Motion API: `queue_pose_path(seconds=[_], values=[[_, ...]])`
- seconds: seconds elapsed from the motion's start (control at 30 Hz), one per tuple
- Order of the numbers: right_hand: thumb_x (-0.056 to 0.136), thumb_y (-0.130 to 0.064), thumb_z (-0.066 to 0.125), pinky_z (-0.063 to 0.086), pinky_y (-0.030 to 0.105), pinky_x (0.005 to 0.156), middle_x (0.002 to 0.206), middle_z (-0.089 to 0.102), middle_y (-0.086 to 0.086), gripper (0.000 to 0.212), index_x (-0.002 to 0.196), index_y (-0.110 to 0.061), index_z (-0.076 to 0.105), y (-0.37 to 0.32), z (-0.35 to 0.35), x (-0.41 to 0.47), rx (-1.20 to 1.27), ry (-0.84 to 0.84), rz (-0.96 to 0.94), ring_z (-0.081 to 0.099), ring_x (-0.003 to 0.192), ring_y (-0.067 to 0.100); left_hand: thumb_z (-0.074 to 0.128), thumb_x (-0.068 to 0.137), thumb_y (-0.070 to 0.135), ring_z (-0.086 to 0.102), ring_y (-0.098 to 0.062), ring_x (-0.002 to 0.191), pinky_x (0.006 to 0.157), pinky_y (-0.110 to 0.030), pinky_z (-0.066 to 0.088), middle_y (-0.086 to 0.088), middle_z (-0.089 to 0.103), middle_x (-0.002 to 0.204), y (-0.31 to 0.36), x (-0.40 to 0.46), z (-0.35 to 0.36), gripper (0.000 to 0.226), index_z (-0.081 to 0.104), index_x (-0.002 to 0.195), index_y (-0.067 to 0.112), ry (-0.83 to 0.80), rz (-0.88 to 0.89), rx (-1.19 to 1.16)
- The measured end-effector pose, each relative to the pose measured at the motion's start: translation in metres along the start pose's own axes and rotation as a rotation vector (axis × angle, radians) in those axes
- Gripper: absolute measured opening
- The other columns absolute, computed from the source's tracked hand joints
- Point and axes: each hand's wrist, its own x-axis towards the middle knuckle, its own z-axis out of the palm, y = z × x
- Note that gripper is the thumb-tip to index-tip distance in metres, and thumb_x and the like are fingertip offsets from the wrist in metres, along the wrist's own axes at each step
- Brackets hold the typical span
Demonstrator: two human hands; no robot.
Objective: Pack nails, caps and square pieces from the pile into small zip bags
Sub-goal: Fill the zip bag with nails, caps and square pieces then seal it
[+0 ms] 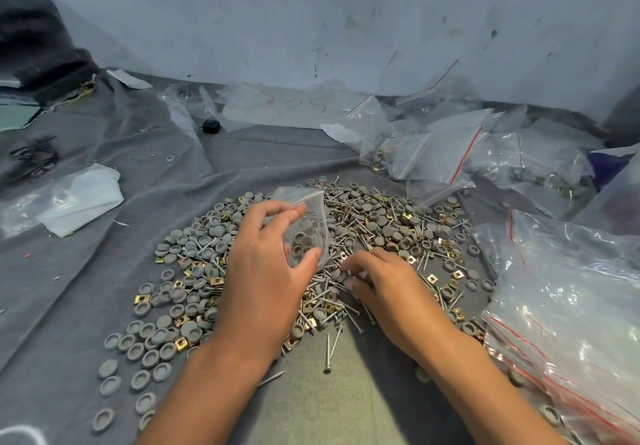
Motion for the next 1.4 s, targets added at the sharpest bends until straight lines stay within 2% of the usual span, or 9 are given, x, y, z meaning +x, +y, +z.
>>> queue_pose_path(seconds=[0.2,0.47,0.6,0.67,0.73,0.83,0.93,1.23,1.4], values=[[0.097,-0.019,0.065,0.052,0.035,0.079,0.095,0.063,-0.01,0.006,0.099,-0.024,0.065,0.001,0.0,0.001,0.089,0.076,-0.037,0.059,0.086,0.01,0.08,0.081,0.026,0.038,0.009,0.103,0.083,0.011,0.026,0.019,0.044,0.12,-0.004,-0.003,0.005,0.059,0.059,0.136,0.02,-0.087,0.037,0.076],[0.088,-0.02,0.074,0.049,0.015,0.08,0.096,0.069,-0.009,0.012,0.098,-0.014,0.072,-0.035,-0.019,0.006,0.306,0.522,-0.271,0.063,0.088,0.006,0.087,0.074,0.022,0.037,0.01,0.098,0.089,0.009,0.023,0.021,0.041,0.113,-0.011,-0.003,0.013,0.061,0.064,0.13,0.019,-0.208,0.081,0.066],[0.089,-0.028,0.069,0.048,0.011,0.075,0.095,0.065,-0.014,0.01,0.098,-0.021,0.071,-0.03,-0.023,0.002,0.299,0.378,-0.114,0.06,0.087,-0.002,0.08,0.078,0.031,0.044,0.007,0.096,0.08,0.002,0.034,0.024,0.04,0.116,-0.01,-0.002,0.009,0.061,0.058,0.134,0.026,-0.15,0.008,0.061],[0.09,-0.036,0.068,0.047,0.011,0.069,0.091,0.061,-0.018,0.007,0.095,-0.033,0.064,-0.017,-0.027,-0.003,0.22,0.102,0.096,0.057,0.082,-0.005,0.075,0.077,0.037,0.049,0.003,0.099,0.074,-0.001,0.045,0.024,0.044,0.12,-0.008,0.002,0.002,0.059,0.057,0.133,0.029,-0.034,-0.075,-0.007],[0.09,-0.043,0.07,0.042,0.012,0.062,0.09,0.059,-0.018,0.013,0.096,-0.037,0.061,-0.008,-0.025,-0.01,0.102,-0.153,0.204,0.055,0.078,-0.005,0.075,0.074,0.041,0.061,-0.005,0.1,0.074,-0.01,0.055,0.02,0.057,0.121,-0.004,0.009,-0.009,0.057,0.06,0.129,0.033,0.117,-0.192,-0.337],[0.09,-0.045,0.071,0.036,0.013,0.061,0.091,0.056,-0.019,0.018,0.101,-0.035,0.06,-0.011,-0.022,-0.016,0.018,-0.216,0.189,0.051,0.079,-0.004,0.078,0.064,0.041,0.069,-0.003,0.104,0.086,-0.018,0.055,0.019,0.072,0.11,-0.003,0.016,-0.023,0.061,0.063,0.123,0.032,0.274,-0.37,-0.89],[0.092,-0.037,0.067,0.051,0.026,0.076,0.097,0.058,-0.016,0.016,0.106,-0.035,0.06,-0.018,-0.023,-0.017,-0.022,-0.246,0.171,0.056,0.087,0.006,0.079,0.064,0.031,0.068,-0.007,0.11,0.101,-0.029,0.051,0.01,0.073,0.115,-0.006,0.018,-0.023,0.053,0.068,0.116,0.029,0.292,-0.473,-1.021],[0.095,-0.023,0.049,0.047,0.034,0.075,0.1,0.059,-0.001,0.013,0.106,-0.019,0.054,-0.031,-0.018,-0.022,-0.219,-0.219,0.154,0.057,0.089,0.023,0.08,0.067,0.027,0.069,-0.005,0.107,0.088,-0.017,0.054,0.014,0.075,0.109,-0.01,0.02,-0.024,0.044,0.069,0.109,0.032,0.283,-0.408,-1.047],[0.102,-0.026,0.05,0.043,0.015,0.06,0.083,0.061,-0.011,0.012,0.1,-0.026,0.062,-0.022,-0.029,-0.014,0.136,-0.153,0.226,0.056,0.068,0.0,0.075,0.078,0.039,0.065,-0.01,0.106,0.073,-0.016,0.058,0.016,0.061,0.123,-0.009,0.013,-0.02,0.051,0.065,0.126,0.032,0.134,-0.223,-0.498]])
